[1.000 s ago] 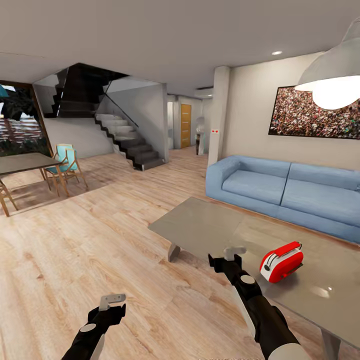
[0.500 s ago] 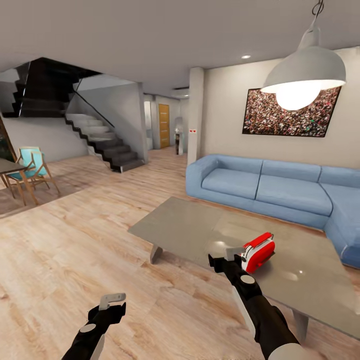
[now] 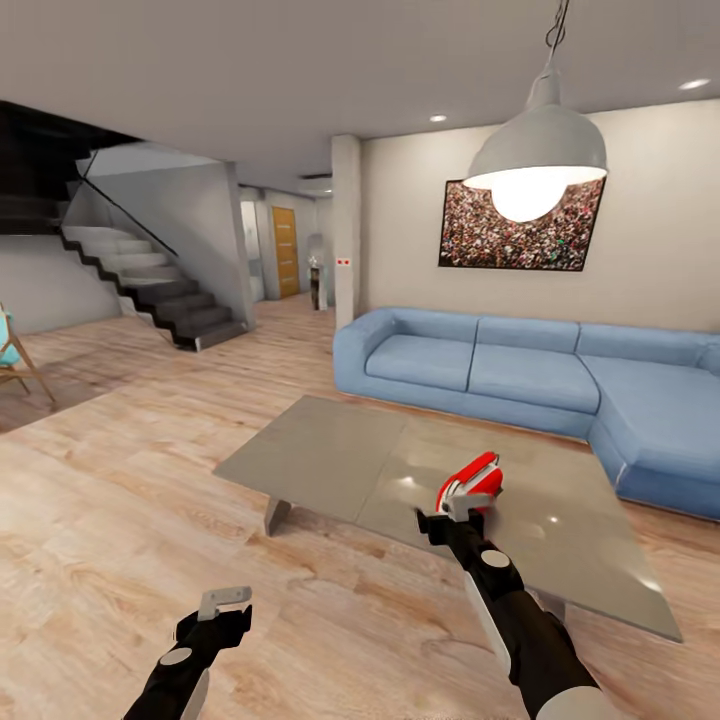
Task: Turn on the radio receiver that's on the table in the living room.
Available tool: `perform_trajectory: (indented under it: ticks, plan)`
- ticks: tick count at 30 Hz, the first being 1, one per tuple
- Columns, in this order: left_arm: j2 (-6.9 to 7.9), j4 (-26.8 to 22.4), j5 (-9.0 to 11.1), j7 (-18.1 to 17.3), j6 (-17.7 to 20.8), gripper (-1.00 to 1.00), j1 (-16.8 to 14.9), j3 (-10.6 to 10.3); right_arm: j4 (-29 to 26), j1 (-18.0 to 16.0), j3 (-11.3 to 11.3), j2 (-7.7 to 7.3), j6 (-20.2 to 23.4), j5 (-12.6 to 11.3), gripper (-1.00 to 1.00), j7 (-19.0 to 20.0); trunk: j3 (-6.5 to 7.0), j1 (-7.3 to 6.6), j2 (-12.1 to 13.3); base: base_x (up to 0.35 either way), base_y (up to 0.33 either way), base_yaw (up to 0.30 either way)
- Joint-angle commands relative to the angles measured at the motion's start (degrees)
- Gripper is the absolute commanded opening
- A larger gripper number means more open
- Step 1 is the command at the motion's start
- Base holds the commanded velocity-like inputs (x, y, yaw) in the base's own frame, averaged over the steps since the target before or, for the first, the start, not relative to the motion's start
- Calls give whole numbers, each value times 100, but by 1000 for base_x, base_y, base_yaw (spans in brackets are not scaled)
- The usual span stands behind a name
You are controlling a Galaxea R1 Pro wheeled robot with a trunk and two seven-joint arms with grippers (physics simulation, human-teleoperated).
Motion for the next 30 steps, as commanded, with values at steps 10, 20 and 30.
perform_trajectory:
  ticks: [10, 20, 30]
  plan:
    - [0, 5, 1, 0, 0, 100, 0, 0, 0, 1, 0, 0, 0, 4, 100, 0, 0, 0, 0, 0, 0, -271]
    - [0, 9, 6, 0, 0, 100, 0, -2, 0, 3, -1, -5, 0, 5, 100, 0, 0, 0, 0, 0, 0, -269]
    - [0, 9, 7, 0, 0, 100, 0, -8, 0, 1, -2, -5, 0, 5, 100, 0, 0, 0, 0, 0, 0, -265]
